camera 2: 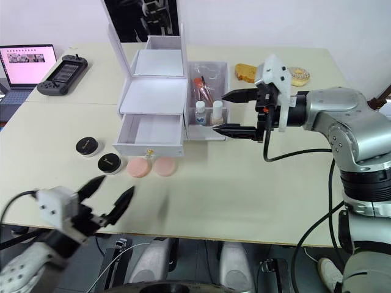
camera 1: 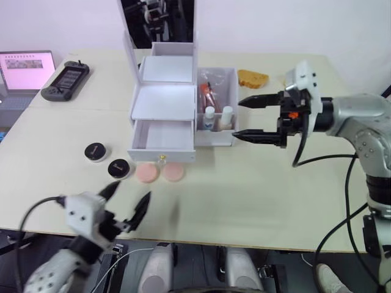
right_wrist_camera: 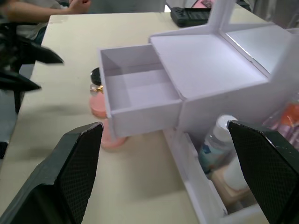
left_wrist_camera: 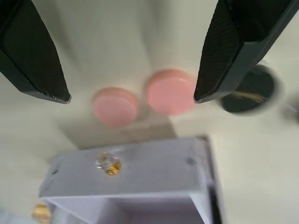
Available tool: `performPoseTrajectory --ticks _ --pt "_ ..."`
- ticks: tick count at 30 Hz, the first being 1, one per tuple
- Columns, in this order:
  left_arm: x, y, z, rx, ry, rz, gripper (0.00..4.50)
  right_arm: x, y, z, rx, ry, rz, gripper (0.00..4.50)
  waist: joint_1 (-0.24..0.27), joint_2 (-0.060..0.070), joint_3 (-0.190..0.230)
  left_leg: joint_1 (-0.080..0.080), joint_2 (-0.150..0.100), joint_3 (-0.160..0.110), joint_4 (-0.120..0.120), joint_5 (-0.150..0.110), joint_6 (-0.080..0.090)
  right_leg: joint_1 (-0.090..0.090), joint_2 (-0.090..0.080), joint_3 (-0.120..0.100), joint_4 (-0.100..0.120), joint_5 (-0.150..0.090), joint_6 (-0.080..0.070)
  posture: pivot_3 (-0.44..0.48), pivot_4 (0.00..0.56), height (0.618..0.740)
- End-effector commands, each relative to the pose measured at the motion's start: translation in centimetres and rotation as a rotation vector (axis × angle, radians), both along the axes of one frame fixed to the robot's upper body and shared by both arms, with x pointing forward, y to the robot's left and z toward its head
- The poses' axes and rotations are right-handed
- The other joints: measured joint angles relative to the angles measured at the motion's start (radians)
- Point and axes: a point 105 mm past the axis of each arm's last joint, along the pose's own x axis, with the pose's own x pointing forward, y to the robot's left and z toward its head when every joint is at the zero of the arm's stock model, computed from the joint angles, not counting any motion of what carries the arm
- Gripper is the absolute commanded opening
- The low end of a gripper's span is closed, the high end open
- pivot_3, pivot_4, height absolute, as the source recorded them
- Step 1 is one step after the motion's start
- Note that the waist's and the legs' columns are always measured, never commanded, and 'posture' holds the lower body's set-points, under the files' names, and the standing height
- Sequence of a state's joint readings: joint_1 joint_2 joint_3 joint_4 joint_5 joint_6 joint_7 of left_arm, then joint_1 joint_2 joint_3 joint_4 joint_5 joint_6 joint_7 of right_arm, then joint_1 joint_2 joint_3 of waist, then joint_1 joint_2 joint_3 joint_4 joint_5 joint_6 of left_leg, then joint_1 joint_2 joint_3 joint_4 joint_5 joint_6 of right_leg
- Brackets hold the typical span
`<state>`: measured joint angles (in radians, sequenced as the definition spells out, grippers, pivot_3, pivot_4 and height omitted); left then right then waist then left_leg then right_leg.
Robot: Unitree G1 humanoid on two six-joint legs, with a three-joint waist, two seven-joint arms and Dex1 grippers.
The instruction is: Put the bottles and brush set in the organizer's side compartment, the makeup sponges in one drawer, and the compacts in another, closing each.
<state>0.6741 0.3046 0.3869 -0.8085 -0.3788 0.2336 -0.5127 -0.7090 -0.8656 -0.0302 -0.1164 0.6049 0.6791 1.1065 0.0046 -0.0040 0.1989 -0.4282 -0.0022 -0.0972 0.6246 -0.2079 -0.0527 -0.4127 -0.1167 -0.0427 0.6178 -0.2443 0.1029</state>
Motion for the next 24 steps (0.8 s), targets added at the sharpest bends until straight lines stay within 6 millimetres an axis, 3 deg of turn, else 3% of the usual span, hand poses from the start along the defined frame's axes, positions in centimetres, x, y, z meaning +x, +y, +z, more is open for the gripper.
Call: performPoseTrajectory --ticks 1,3,6,10,14,17,24 --pt "-1.5 5.4 -1.3 0.102 0.001 0.078 4.46 1.0 -4.9 1.6 0.080 -0.104 -0.147 4.50 0.003 0.000 0.000 -0.001 0.000 0.002 0.000 0.000 0.000 0.000 -0.001 0.001 -0.001 0.001 -0.001 0.000 0.150 0.740" --pt "-2.0 8.1 -1.7 0.105 0.020 0.088 4.46 1.0 -7.7 0.4 0.046 -0.113 -0.223 4.50 0.008 -0.001 0.000 -0.002 0.000 0.005 0.000 -0.001 0.000 0.000 -0.001 0.002 -0.003 0.001 -0.002 0.000 0.150 0.740" --pt "-1.7 10.9 -1.3 0.085 0.030 0.059 4.46 0.1 -9.9 -1.3 0.043 -0.057 -0.278 4.50 0.010 -0.001 0.000 -0.004 0.000 0.009 0.001 -0.003 0.001 -0.001 -0.002 0.003 -0.004 0.001 -0.002 0.000 0.150 0.740" --pt "0.0 15.7 0.7 0.123 -0.005 0.088 4.46 -1.1 -12.9 -4.3 0.017 0.012 -0.379 4.50 0.007 -0.001 0.000 -0.004 0.001 0.010 0.001 -0.002 0.001 -0.003 -0.002 0.003 0.001 0.002 -0.001 0.000 0.150 0.740" --pt "1.4 18.7 2.7 0.150 -0.018 0.088 4.46 -1.4 -16.1 -6.2 -0.010 0.025 -0.529 4.50 -0.015 0.000 0.000 0.000 0.002 0.013 0.002 -0.002 0.001 -0.002 -0.002 0.005 0.003 0.002 0.001 0.000 0.150 0.740" --pt "2.3 19.9 3.5 0.168 -0.026 0.093 4.46 -1.0 -18.3 -7.8 -0.037 0.074 -0.657 4.50 -0.026 0.000 -0.001 0.003 0.003 0.014 0.002 -0.002 0.001 0.000 -0.002 0.006 0.003 0.001 0.002 0.000 0.150 0.740" --pt "3.8 20.5 4.4 0.174 -0.025 0.057 4.46 -1.4 -19.1 -9.3 0.026 0.218 -0.715 4.50 -0.014 -0.002 -0.002 0.004 0.004 0.018 -0.001 -0.002 0.001 -0.007 -0.001 0.010 0.007 0.003 -0.001 0.000 0.150 0.739"
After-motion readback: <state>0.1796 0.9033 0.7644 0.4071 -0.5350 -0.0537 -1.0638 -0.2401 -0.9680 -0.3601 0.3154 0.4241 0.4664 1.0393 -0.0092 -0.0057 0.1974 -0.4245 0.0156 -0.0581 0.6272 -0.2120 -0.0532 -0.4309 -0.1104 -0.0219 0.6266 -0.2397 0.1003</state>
